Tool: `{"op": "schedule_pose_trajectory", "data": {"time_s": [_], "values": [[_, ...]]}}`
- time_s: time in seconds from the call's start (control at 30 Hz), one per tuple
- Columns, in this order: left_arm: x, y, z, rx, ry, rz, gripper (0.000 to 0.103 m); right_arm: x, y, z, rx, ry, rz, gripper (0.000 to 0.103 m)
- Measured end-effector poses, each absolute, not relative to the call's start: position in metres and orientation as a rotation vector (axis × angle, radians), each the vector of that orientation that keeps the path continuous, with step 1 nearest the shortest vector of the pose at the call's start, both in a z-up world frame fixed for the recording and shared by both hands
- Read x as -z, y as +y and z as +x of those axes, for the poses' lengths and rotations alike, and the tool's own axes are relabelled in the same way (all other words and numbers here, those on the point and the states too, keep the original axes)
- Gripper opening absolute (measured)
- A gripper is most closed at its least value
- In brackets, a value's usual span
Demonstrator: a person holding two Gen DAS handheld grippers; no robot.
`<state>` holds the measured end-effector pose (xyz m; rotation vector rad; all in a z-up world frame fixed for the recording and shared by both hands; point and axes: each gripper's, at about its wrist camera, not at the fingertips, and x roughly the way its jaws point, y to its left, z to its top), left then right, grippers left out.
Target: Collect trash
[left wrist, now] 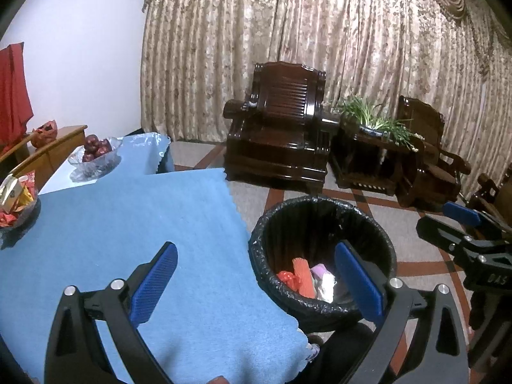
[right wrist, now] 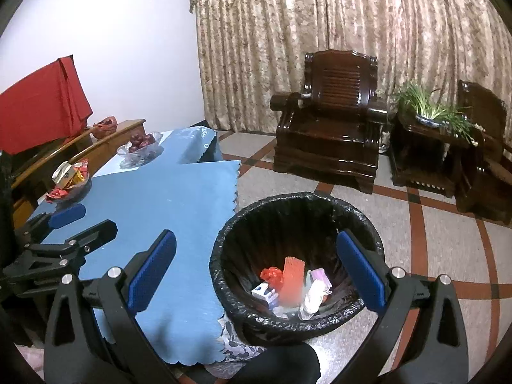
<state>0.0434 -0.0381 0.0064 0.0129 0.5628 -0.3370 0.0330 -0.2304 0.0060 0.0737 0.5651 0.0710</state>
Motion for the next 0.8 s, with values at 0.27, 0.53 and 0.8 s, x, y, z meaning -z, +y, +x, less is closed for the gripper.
{"op": "schedule_pose_trajectory", "data": {"time_s": [0.27,0.53,0.8], "values": [[-0.014,-0.034,0.035,0.324,0.542,0.011,0.097,-0.014,-0.225,0.029,-0.076,0.546,0.055,0.098],[-0.017,-0.033,0.032,0.320,0.533,0.011,0.097,-0.018,-0.220,0.029,-0.082,0.541,0.046,0.098],[-0.020,-0.031,0.029,0.315,0.525,0.012,0.097,-0.019,-0.218,0.030,-0.087,0.539,0.043,0.098]]}}
